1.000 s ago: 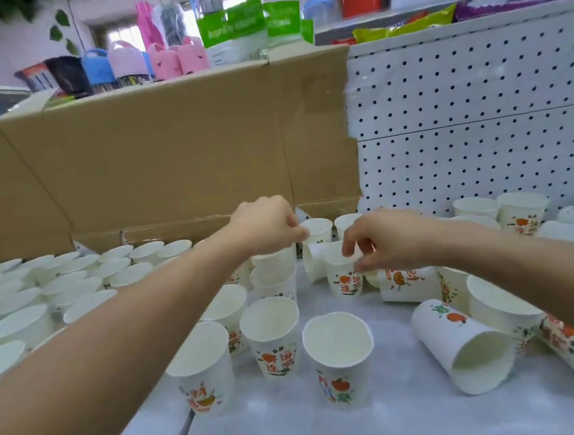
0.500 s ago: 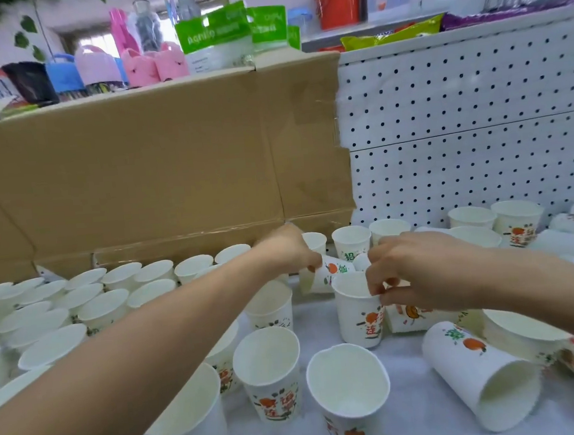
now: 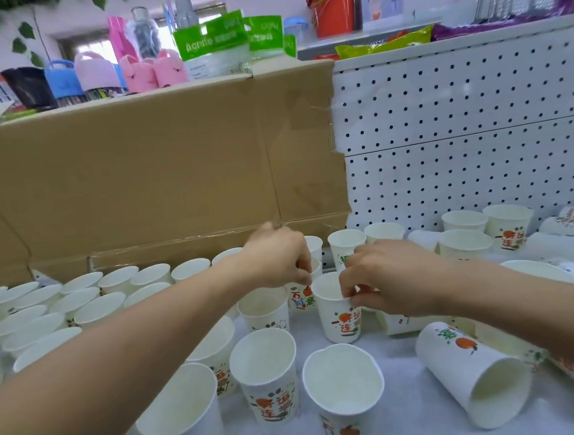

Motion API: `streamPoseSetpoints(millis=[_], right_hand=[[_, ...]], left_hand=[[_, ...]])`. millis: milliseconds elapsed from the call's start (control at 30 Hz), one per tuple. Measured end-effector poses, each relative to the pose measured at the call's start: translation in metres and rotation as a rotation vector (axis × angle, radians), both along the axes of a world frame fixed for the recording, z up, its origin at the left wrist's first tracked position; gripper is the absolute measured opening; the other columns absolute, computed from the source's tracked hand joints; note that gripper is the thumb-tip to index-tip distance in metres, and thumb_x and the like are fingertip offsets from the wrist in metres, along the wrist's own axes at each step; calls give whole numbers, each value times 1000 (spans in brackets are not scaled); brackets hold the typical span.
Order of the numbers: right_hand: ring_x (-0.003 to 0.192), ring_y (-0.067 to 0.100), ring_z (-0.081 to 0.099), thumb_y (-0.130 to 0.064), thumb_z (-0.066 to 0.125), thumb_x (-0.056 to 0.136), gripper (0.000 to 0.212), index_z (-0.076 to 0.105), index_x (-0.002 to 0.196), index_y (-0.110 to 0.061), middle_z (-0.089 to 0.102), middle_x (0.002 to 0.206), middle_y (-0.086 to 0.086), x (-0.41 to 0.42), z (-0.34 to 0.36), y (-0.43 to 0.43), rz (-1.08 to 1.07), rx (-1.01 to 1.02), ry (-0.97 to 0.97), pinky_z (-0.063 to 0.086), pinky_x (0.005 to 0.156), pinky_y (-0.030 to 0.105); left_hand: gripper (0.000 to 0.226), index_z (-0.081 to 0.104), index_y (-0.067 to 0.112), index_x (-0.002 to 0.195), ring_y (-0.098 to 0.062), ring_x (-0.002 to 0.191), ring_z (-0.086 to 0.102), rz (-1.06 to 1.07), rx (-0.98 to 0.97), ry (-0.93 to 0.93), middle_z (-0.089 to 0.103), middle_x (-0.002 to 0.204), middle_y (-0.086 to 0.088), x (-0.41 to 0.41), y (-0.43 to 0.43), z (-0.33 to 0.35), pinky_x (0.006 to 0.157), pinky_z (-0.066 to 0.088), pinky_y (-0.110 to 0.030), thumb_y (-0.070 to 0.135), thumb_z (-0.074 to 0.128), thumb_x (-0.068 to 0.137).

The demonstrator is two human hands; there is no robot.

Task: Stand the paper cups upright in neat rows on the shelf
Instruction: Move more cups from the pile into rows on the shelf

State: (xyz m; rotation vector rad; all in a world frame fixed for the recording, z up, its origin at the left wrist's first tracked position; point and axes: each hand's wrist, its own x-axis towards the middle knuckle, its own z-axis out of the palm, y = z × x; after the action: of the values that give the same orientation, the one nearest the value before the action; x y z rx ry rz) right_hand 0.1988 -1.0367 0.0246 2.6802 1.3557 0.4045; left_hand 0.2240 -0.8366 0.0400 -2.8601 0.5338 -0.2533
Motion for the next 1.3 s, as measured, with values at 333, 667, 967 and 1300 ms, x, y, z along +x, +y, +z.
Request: streamPoseSetpoints(millis=[333,667,967,1300], right_hand=[[79,3,57,-45,61,86,19,67,100,-34,61,85,-14,13,36,-53,-228,232,267,52,74,30],[61,4,57,-39,60,89,22,68,72,-27,66,70,-11,21,14,-45,-274,135,424,48,59,23],[79,23,54,-22,54,86,22,50,108,-21,59,94,1,57,-9,1,-271,-77,39,36,57,30],[60,7,63,-19,62,87,10,71,85,-16,69,80,-1,84,0,5,-405,258,366,48,50,20]], left_hand=[[47,60,40,122,9,99,52,-153,-443,157,58,103,31,-39,-9,11,80,42,-14,63,61,80],[48,61,39,121,2,98,50,-162,-229,207,60,113,23,-33,-19,-1,82,37,-18,54,72,76],[53,55,41,125,0,112,45,-143,-246,189,53,125,24,-41,-5,-6,95,36,-26,57,69,77],[62,50,35,135,-8,122,44,-66,-241,186,50,138,14,-40,7,-13,93,35,-24,61,62,80]])
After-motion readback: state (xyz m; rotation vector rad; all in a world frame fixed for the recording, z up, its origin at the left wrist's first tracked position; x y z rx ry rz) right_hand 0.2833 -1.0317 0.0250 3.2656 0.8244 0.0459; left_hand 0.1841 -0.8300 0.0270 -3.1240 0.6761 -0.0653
